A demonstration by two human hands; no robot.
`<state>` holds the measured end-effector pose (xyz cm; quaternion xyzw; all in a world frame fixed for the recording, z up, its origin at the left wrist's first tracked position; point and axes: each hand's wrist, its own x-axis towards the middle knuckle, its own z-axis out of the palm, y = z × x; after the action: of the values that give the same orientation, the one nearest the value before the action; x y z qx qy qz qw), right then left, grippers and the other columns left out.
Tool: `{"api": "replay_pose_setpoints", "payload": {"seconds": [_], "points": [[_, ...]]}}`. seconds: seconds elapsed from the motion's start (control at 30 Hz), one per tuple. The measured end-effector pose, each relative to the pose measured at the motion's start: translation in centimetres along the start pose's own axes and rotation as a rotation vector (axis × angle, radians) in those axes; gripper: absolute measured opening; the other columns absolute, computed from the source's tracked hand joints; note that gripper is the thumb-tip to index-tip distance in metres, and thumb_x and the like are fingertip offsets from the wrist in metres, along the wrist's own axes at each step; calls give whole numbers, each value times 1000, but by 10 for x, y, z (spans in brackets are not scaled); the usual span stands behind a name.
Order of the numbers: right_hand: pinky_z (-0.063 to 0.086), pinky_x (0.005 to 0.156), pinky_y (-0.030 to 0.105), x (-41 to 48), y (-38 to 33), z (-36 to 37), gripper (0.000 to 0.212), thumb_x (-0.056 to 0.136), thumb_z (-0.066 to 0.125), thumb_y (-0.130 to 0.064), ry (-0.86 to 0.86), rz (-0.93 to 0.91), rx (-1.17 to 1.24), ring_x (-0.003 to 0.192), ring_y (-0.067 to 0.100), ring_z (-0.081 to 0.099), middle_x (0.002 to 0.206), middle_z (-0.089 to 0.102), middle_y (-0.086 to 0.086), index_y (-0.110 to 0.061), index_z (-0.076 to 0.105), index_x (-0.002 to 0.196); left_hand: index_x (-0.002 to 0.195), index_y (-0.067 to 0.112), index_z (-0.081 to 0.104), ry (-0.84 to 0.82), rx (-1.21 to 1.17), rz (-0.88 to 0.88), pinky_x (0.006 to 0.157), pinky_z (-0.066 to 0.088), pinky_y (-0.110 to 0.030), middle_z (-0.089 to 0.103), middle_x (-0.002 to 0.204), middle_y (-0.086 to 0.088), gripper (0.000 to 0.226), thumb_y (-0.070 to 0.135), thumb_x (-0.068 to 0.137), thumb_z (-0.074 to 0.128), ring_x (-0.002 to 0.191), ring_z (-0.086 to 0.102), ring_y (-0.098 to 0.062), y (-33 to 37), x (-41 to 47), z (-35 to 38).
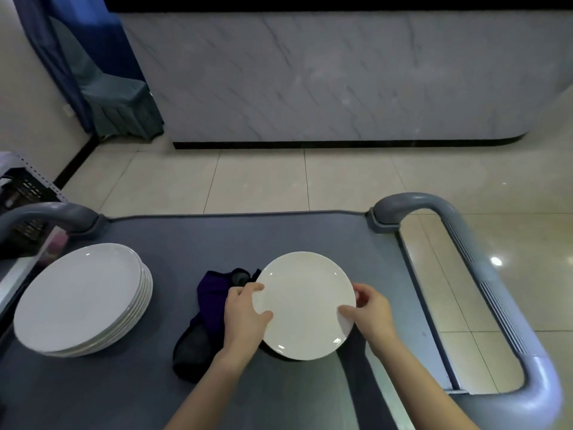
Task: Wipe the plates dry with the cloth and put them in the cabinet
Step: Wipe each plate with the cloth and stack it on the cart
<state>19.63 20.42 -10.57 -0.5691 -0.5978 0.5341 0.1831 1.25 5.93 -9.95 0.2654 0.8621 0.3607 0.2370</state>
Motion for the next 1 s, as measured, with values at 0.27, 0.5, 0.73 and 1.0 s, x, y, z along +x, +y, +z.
{"api": "replay_pose_setpoints", "payload": {"seconds": [0.27,0.5,0.73,1.0], "points": [[58,65,33,-18,-23,15,41,100,50,-9,-230,-40,396,90,15,72,104,73,-13,-45,65,112,108,20,67,58,-138,48,72,46,-11,57,113,5,42,3,72,80,88,62,-5,5,13,-40],[57,83,55,-15,-41,35,35,100,51,-10,-208,28,532,99,33,68,113,73,3,-34,66,121,100,30,67,57,-355,108,78,51,-8,71,103,12,27,7,85,72,93,65,5,-25,8,-83],[58,69,41,-14,-48,54,36,99,53,-12,-256,26,515,90,26,71,112,74,1,-37,69,119,122,18,63,113,77,-61,96,44,-29,58,115,2,41,24,84,76,112,56,-17,-117,-10,-100],[58,64,37,-27,-51,81,34,100,54,-16,-341,34,428,95,23,71,112,74,-4,-42,67,118,94,18,67,-1,105,-146,67,42,-24,64,90,0,15,27,84,73,83,59,-13,-133,-3,-92]]}}
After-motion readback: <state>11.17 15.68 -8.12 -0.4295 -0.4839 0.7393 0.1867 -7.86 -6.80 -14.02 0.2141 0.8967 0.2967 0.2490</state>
